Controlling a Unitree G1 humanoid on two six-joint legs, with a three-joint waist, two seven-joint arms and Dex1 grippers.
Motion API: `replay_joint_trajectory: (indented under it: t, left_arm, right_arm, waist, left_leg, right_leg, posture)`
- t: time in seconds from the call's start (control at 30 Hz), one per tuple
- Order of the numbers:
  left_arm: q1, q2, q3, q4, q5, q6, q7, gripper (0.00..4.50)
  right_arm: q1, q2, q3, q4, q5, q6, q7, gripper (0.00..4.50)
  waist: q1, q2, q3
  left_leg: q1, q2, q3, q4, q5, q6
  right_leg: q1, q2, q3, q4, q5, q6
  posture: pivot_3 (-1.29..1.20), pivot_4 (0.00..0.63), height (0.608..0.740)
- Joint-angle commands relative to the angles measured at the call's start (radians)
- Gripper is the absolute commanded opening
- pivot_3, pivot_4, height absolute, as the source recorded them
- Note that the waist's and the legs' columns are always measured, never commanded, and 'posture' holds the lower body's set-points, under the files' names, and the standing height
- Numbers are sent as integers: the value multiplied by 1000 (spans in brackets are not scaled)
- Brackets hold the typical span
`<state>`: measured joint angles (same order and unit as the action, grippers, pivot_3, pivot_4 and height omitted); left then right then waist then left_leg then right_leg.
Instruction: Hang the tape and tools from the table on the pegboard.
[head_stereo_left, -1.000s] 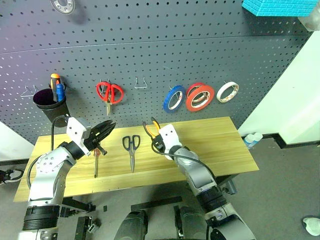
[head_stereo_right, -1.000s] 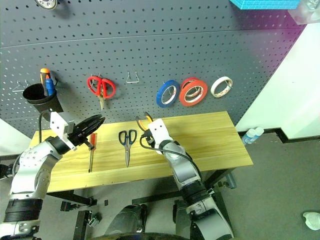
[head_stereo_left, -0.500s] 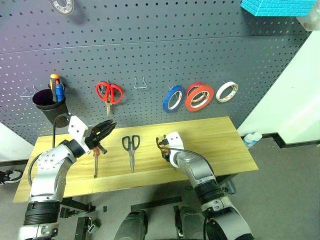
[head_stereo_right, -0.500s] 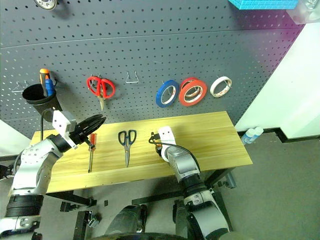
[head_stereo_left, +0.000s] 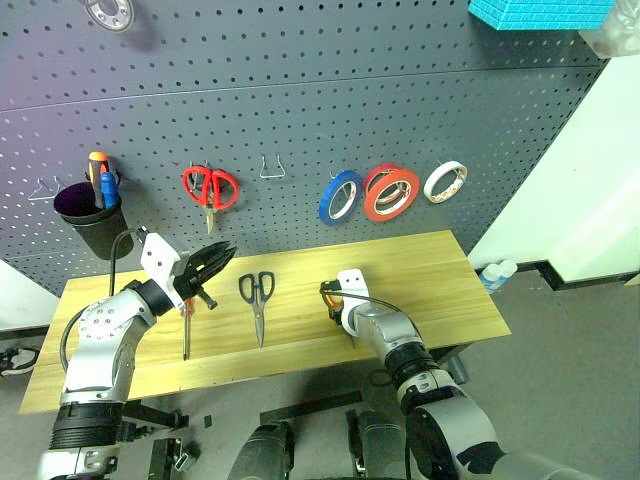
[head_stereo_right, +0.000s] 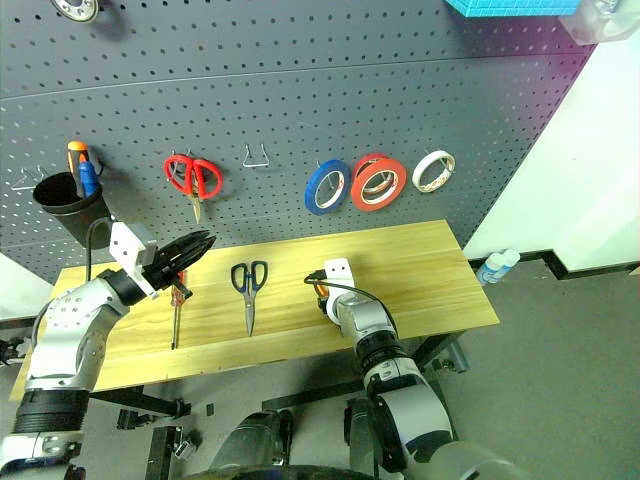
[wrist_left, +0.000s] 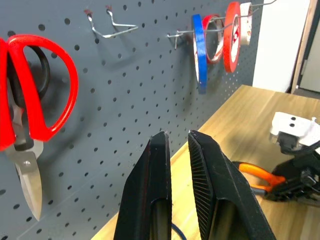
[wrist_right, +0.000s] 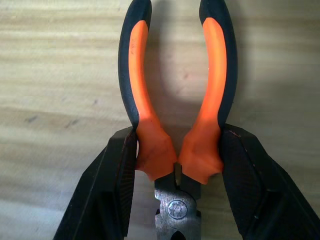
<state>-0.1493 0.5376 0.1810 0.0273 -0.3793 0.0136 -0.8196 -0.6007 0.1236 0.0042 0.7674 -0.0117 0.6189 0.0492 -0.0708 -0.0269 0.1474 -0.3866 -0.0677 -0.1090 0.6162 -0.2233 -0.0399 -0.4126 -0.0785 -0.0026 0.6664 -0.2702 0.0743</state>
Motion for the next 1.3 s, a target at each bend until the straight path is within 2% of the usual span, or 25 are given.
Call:
replay_joint_trajectory:
  t: [0.03, 0.13, 0.2, 0.37, 0.83, 1.3]
  left_arm:
    - [-1, 1, 11, -32, 0, -15, 9, 642]
    - [0, 2, 11, -33, -2, -15, 9, 642]
    - [0, 3, 11, -33, -3, -15, 9, 642]
    - [0, 4, 10, -33, -5, -15, 8, 642]
    - [4, -6, 5, -35, -2, -17, 14, 642]
    - [7, -12, 1, -37, -2, -18, 20, 642]
  right_arm:
    - [-45, 20, -10, 24, 19, -43, -6, 2103]
    - [-50, 18, -13, 50, 24, -58, -8, 2103]
    - [-51, 15, -11, 58, 25, -61, -3, 2835]
    - [-58, 6, 9, 54, 14, -46, -1, 4339]
    - [-185, -6, -22, 183, 43, 107, 33, 4339]
    - [-265, -2, -14, 304, 18, 116, -21, 4339]
  waist:
    - [0, 0, 0]
    - [0, 0, 0]
    - [0, 0, 0]
    - [0, 0, 0]
    - [-1, 1, -3]
    - [-1, 3, -8]
  left_leg:
    - [0, 0, 0, 0, 0, 0]
    - [0, 0, 0, 0, 0, 0]
    - [0, 0, 0, 0, 0, 0]
    - [1, 0, 0, 0, 0, 0]
    - [2, 0, 0, 0, 0, 0]
    - [3, 0, 0, 0, 0, 0]
  right_leg:
    - [0, 0, 0, 0, 0, 0]
    - [0, 0, 0, 0, 0, 0]
    - [0, 0, 0, 0, 0, 0]
    - [1, 0, 0, 0, 0, 0]
    - [2, 0, 0, 0, 0, 0]
    - [3, 0, 0, 0, 0, 0]
  posture:
    - [-45, 79, 740]
    - [-45, 79, 740]
    - [-45, 79, 740]
    - [-45, 79, 740]
    - [-47, 73, 740]
    - [-50, 70, 740]
